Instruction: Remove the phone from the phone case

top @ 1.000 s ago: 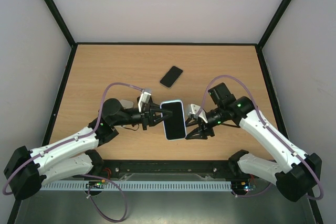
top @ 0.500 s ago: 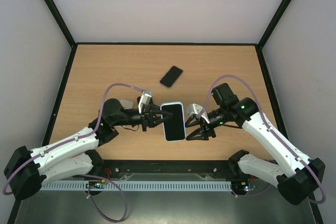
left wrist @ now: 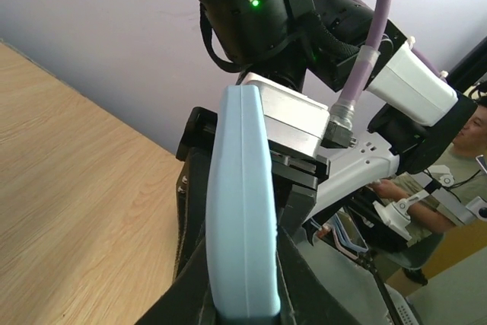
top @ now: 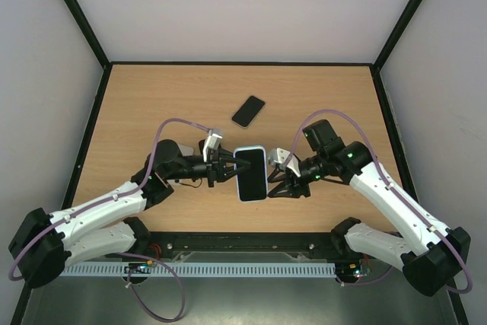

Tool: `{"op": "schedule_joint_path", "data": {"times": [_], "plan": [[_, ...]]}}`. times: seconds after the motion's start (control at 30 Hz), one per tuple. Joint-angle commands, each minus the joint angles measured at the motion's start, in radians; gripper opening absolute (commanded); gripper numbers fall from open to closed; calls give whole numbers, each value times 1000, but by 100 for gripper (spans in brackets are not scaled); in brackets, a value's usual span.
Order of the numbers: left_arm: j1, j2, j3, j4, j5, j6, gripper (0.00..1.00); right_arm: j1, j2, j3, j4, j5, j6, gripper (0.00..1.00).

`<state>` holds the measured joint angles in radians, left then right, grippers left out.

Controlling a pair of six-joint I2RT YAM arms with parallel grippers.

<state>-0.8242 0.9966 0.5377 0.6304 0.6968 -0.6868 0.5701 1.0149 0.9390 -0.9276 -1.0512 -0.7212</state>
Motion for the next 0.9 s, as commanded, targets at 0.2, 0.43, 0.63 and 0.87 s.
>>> {"op": "schedule_joint_path", "data": {"times": [0.2, 0.43, 0.63, 0.87], "plan": [[-14, -28, -13, 199, 75, -123, 2, -4, -35, -43, 379, 214, 307, 39], [-14, -29, -61, 258, 22, -149, 3, -4, -44, -12, 364, 69, 380, 53], [-14, 7, -100, 349, -7, -173, 2, -4, -36, 6, 381, -55, 504, 67], [-14, 98, -120, 471, -9, -197, 2, -4, -22, -2, 503, -119, 702, 68]]}}
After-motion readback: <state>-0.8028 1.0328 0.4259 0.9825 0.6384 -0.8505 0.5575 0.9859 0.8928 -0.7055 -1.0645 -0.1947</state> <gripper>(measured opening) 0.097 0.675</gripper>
